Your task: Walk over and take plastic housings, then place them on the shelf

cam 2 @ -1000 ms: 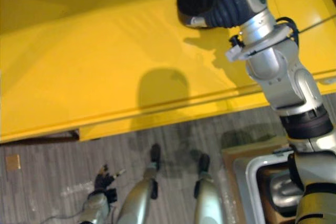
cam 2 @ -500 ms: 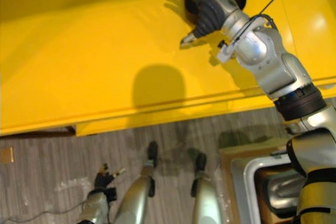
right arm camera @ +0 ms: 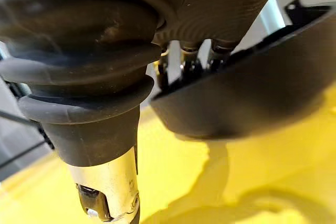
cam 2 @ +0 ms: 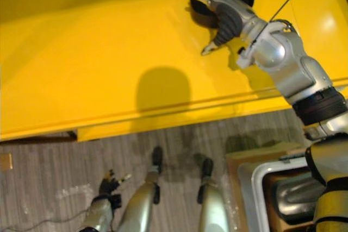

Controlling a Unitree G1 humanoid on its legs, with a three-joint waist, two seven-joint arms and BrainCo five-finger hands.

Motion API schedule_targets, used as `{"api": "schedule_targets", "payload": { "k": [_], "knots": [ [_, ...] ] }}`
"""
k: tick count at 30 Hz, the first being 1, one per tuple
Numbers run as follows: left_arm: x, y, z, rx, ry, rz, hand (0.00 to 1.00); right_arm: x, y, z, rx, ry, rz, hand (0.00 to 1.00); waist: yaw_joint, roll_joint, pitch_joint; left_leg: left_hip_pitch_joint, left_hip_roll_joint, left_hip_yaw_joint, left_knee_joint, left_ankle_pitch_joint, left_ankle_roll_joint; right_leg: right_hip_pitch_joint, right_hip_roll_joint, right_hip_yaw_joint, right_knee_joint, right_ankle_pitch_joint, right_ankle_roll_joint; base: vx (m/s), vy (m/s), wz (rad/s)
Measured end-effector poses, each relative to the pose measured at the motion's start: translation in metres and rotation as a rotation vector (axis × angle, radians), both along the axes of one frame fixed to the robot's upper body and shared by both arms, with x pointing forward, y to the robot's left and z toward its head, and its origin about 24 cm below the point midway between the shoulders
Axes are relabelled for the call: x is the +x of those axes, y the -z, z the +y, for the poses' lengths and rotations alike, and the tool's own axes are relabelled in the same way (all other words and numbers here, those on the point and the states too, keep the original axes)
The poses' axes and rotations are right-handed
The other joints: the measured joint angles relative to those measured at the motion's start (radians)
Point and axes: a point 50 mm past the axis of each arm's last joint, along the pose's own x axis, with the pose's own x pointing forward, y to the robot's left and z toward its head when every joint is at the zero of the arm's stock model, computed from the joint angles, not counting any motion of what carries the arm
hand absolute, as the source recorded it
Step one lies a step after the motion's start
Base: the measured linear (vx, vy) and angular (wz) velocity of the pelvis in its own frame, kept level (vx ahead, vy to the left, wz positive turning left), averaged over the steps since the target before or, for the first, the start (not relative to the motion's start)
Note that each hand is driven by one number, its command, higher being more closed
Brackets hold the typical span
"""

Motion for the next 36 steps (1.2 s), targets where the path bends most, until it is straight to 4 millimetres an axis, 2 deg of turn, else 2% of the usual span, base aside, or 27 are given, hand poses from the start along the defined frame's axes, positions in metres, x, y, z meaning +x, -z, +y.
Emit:
{"api": "schedule_targets", "payload": {
  "k": [6, 16, 25, 30, 36],
  "knots": [
    [-0.001, 0.001, 0.000, -0.003, 0.003, 0.008, 0.00, -0.012, 0.014, -0.001, -0.004, -0.060, 0.078, 0.00, -0.006, -0.006, -0.002, 0.007, 0.002, 0.006, 0.000, -0.001, 0.001, 0.004, 0.001, 0.004, 0.000, 0.000, 0.000, 0.00, -0.004, -0.03],
    [-0.003, 0.003, 0.003, -0.007, 0.022, 0.020, 0.00, -0.037, 0.042, -0.004, -0.031, -0.179, 0.263, 0.00, -0.012, -0.053, -0.019, 0.012, 0.001, 0.009, 0.000, -0.008, 0.004, 0.007, 0.000, 0.006, -0.001, 0.000, 0.000, 0.00, 0.000, 0.00],
    [-0.005, 0.003, 0.007, -0.001, 0.027, 0.024, 0.00, -0.054, 0.057, -0.012, -0.084, -0.192, 0.342, 0.00, -0.009, -0.070, -0.030, 0.023, 0.000, 0.020, 0.000, -0.017, 0.007, 0.014, -0.001, 0.018, -0.005, 0.000, 0.002, 0.01, -0.010, -0.03],
    [-0.005, 0.003, 0.007, 0.003, 0.030, 0.025, 0.00, -0.056, 0.058, -0.011, -0.107, -0.195, 0.315, 0.00, -0.005, -0.073, -0.032, 0.024, -0.003, 0.034, 0.000, -0.017, 0.008, 0.014, -0.003, 0.029, -0.019, 0.004, 0.007, 0.02, -0.012, -0.06],
    [-0.005, 0.003, 0.007, 0.005, 0.028, 0.025, 0.00, -0.053, 0.056, -0.011, -0.158, -0.133, 0.138, 0.00, -0.003, -0.073, -0.032, 0.024, -0.003, 0.033, 0.000, -0.015, 0.010, 0.014, -0.003, 0.029, -0.020, 0.006, 0.009, 0.01, -0.008, 0.00]
  ]
}}
